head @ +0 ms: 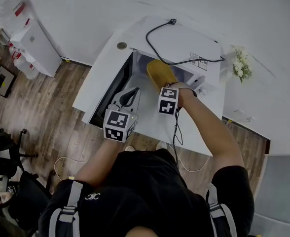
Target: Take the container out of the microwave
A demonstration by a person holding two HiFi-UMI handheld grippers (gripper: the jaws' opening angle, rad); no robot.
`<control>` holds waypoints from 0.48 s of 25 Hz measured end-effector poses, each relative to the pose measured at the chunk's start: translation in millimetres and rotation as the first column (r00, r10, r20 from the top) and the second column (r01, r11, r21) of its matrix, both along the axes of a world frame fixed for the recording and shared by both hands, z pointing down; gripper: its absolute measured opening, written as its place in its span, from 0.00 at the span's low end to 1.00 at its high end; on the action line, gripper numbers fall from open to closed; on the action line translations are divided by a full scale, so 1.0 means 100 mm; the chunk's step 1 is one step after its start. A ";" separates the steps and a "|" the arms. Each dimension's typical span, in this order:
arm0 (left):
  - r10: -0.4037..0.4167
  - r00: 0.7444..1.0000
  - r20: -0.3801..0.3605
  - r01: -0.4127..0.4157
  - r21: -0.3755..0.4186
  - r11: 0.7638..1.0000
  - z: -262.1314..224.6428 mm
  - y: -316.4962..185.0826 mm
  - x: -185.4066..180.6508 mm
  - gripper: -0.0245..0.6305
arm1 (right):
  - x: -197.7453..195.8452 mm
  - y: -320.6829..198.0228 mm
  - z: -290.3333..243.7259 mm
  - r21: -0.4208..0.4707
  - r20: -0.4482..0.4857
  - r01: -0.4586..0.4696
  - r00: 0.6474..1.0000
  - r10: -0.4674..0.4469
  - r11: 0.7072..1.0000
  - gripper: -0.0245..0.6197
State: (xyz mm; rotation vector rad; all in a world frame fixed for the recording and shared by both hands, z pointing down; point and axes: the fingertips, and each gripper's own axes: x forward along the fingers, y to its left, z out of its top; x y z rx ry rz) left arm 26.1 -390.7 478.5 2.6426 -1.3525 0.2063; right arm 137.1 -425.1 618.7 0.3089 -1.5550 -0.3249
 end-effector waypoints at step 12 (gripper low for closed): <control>0.028 0.999 0.020 -0.027 -0.039 0.999 0.22 0.06 0.05 0.04 | 0.08 0.84 0.10 -0.060 -0.015 0.058 0.998 -0.059 0.997 0.06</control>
